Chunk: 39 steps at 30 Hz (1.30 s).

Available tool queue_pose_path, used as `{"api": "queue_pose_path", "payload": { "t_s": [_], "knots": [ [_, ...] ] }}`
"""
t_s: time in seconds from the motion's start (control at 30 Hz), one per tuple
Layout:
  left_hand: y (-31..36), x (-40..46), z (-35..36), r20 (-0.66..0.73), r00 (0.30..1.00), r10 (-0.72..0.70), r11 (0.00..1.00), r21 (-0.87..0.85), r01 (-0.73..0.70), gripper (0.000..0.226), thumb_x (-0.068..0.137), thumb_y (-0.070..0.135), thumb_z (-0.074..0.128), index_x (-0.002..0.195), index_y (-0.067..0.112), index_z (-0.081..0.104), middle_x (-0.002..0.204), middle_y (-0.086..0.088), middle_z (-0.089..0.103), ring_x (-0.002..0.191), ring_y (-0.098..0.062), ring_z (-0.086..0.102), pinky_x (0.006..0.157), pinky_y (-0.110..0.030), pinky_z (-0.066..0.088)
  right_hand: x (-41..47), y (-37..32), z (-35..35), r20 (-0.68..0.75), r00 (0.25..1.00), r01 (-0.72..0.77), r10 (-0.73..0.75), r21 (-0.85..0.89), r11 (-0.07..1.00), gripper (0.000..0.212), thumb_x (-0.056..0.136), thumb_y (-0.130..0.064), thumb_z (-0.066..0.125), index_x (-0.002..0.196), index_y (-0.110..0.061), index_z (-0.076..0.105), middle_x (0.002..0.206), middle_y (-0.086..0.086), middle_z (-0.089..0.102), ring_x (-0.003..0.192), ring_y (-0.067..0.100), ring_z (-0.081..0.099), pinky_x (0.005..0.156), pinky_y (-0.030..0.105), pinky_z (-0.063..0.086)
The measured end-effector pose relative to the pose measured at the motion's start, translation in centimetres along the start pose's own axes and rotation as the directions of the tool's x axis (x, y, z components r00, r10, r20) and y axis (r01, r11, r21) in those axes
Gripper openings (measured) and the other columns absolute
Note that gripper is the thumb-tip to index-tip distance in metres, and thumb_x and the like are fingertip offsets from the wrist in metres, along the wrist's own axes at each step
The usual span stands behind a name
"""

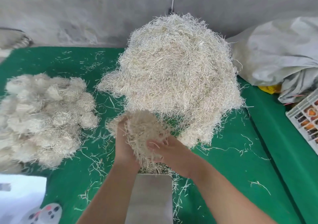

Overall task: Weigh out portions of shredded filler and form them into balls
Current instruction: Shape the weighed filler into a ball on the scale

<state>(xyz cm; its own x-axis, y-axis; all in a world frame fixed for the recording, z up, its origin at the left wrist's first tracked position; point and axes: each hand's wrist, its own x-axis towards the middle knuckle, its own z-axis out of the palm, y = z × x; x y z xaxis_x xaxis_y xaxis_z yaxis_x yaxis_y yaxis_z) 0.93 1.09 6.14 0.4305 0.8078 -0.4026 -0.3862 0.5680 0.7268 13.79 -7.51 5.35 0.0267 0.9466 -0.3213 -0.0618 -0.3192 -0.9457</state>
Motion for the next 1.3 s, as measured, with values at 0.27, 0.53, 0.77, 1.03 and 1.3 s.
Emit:
{"api": "queue_pose_path", "payload": {
  "t_s": [0.27, 0.53, 0.77, 1.03, 1.3],
  "knots": [
    [-2.7, -3.0, -3.7, 0.071, 0.996, 0.05, 0.927, 0.368, -0.073, 0.021, 0.103, 0.032, 0.058, 0.111, 0.05, 0.065, 0.106, 0.029, 0.07, 0.088, 0.022, 0.064, 0.069, -0.008, 0.055, -1.3, 0.4, 1.5, -0.181, 0.983, 0.063, -0.026, 0.2, 0.978, 0.013, 0.104, -0.017, 0.06, 0.105, -0.03, 0.064, 0.089, -0.02, 0.066, 0.074, -0.021, 0.063, 0.072, 0.007, 0.049],
    [-4.1, -8.2, -10.6, -0.006, 0.999, -0.044, 0.674, 0.738, 0.034, 0.092, 0.081, 0.064, 0.073, 0.154, 0.03, 0.03, 0.136, 0.001, 0.066, 0.107, -0.002, 0.071, 0.088, -0.018, 0.056, -2.4, 7.8, 3.2, -0.266, 0.921, -0.328, 0.285, -0.133, 0.936, 0.049, 0.095, -0.05, 0.069, 0.13, -0.017, 0.059, 0.126, 0.002, 0.068, 0.114, 0.024, 0.066, 0.104, 0.047, 0.052],
    [-2.3, -7.0, -15.1, -0.2, 0.971, -0.128, 0.514, 0.824, 0.238, 0.051, 0.096, 0.047, 0.068, 0.144, 0.038, 0.052, 0.158, -0.004, 0.039, 0.128, -0.028, 0.047, 0.111, -0.052, 0.038, -4.4, 11.1, 2.5, -0.38, 0.908, -0.352, 0.175, -0.467, 0.811, 0.044, 0.102, -0.038, 0.062, 0.143, -0.029, 0.051, 0.144, 0.002, 0.059, 0.101, 0.012, 0.066, 0.078, 0.032, 0.058],
    [1.7, -8.1, -17.9, -0.236, 0.972, -0.016, -0.023, 0.972, 0.236, 0.049, 0.1, 0.056, 0.054, 0.127, 0.018, 0.07, 0.127, -0.005, 0.069, 0.106, -0.021, 0.066, 0.103, -0.043, 0.048, -6.6, 9.9, 4.4, -0.412, 0.911, -0.191, -0.033, -0.491, 0.85, 0.052, 0.102, -0.033, 0.059, 0.152, -0.03, 0.044, 0.157, -0.006, 0.046, 0.137, 0.014, 0.048, 0.115, 0.039, 0.04],
    [-1.1, -8.9, -14.2, 0.247, 0.929, 0.275, 0.173, 0.938, -0.301, 0.051, 0.091, 0.058, 0.065, 0.135, 0.05, 0.041, 0.143, 0.02, 0.046, 0.131, -0.005, 0.044, 0.112, -0.043, 0.037, -7.2, 10.2, 7.2, -0.283, 0.954, -0.112, -0.103, -0.652, 0.75, 0.062, 0.099, -0.046, 0.06, 0.154, -0.036, 0.035, 0.161, -0.012, 0.035, 0.147, 0.015, 0.033, 0.12, 0.042, 0.028]
  ]
}}
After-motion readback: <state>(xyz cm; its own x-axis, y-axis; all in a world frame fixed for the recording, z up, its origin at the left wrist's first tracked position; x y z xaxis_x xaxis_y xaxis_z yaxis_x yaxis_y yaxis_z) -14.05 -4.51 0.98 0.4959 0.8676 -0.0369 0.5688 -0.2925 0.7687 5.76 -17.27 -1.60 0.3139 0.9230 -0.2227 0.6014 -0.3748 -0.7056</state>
